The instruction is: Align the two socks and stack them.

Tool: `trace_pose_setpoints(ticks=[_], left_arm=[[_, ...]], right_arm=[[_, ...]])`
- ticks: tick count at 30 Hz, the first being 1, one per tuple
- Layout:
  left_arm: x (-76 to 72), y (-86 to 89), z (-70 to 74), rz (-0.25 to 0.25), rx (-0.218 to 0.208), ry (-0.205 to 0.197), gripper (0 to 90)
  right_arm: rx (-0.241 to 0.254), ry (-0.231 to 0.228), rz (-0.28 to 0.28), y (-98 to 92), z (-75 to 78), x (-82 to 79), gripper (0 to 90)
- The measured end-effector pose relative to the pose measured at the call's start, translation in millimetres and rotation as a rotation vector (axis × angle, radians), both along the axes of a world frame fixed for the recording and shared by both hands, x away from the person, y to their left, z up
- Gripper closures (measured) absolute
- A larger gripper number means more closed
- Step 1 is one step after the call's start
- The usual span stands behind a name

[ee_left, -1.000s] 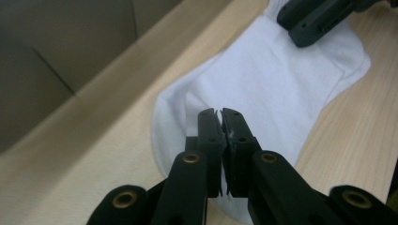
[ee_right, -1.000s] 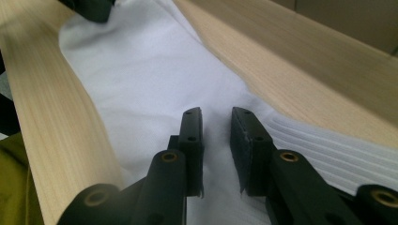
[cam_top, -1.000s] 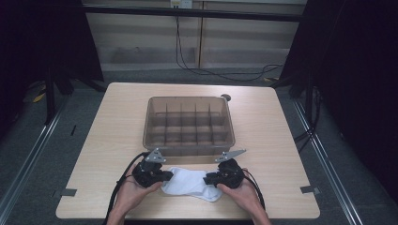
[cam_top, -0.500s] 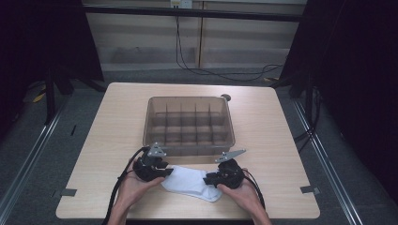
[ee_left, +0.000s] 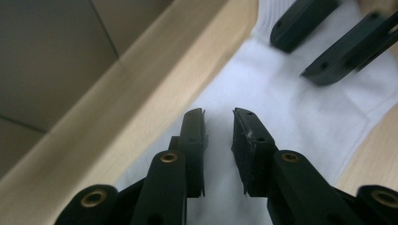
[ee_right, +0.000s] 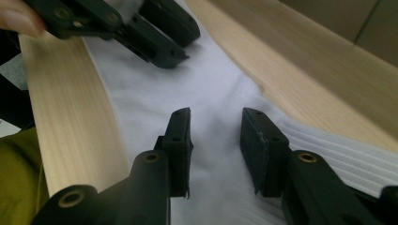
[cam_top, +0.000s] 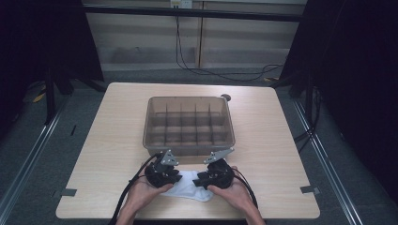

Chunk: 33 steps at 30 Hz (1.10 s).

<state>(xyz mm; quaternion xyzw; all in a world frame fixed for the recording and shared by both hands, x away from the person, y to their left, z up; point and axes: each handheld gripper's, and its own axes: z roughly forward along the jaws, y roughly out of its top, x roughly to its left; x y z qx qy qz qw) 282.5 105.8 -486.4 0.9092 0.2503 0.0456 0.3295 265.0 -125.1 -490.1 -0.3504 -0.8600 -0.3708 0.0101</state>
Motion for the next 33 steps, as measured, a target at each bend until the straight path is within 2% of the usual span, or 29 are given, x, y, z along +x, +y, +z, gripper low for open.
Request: trace_pose_setpoints(ticks=[4, 6, 7, 10, 12, 15, 19, 21, 22, 23, 26, 31, 33], left_arm=[[-2.0, 8.4, -2.8, 0.022, -0.032, -0.004, 74.9], [-2.3, 9.5, -2.9, 0.02, -0.031, -0.005, 74.8], [-2.9, 10.6, -2.7, 0.023, -0.03, -0.002, 74.8], [-2.9, 10.6, -2.9, 0.03, -0.033, -0.003, 74.9], [-2.6, 10.8, -2.6, 0.028, -0.03, -0.002, 74.8], [-1.4, 11.7, -2.9, 0.029, -0.033, 0.001, 74.8], [-1.4, 11.7, -3.4, 0.036, -0.038, -0.003, 74.8], [-1.3, 12.2, -3.3, 0.033, -0.035, -0.003, 74.8], [-1.3, 12.2, -3.3, 0.033, -0.035, -0.003, 74.8], [-1.4, 12.1, -3.3, 0.031, -0.036, -0.003, 74.8], [-1.4, 12.2, -3.5, 0.033, -0.038, -0.004, 74.8], [-1.6, 12.2, -3.4, 0.034, -0.037, -0.003, 74.8], [-1.6, 12.3, -4.1, 0.039, -0.047, -0.003, 74.8]], right_arm=[[0.007, -0.017, 0.018, -3.8, 7.8, -9.3, 71.8], [0.007, -0.018, 0.023, -5.9, 9.5, -13.0, 73.4], [-0.004, -0.022, 0.031, -8.8, 9.4, -18.6, 72.9], [-0.018, -0.019, 0.029, -10.9, 7.3, -21.6, 69.4], [-0.03, -0.004, 0.033, -11.5, 2.5, -24.5, 62.3], [-0.038, -0.016, 0.051, -10.3, 2.2, -26.0, 63.4], [-0.072, -0.048, 0.077, -7.3, 1.0, -27.4, 76.3], [-0.081, -0.052, 0.075, -7.2, 0.6, -27.3, 86.0], [-0.081, -0.052, 0.075, -7.2, 0.6, -27.3, 86.0], [-0.072, -0.047, 0.074, -8.6, 0.5, -26.6, 89.8], [-0.061, -0.038, 0.07, -10.8, 2.3, -26.3, 90.0], [-0.011, -0.043, 0.055, -17.6, 11.2, -27.7, 90.0], [-0.008, -0.051, 0.07, -16.1, 13.8, -29.7, 90.0]])
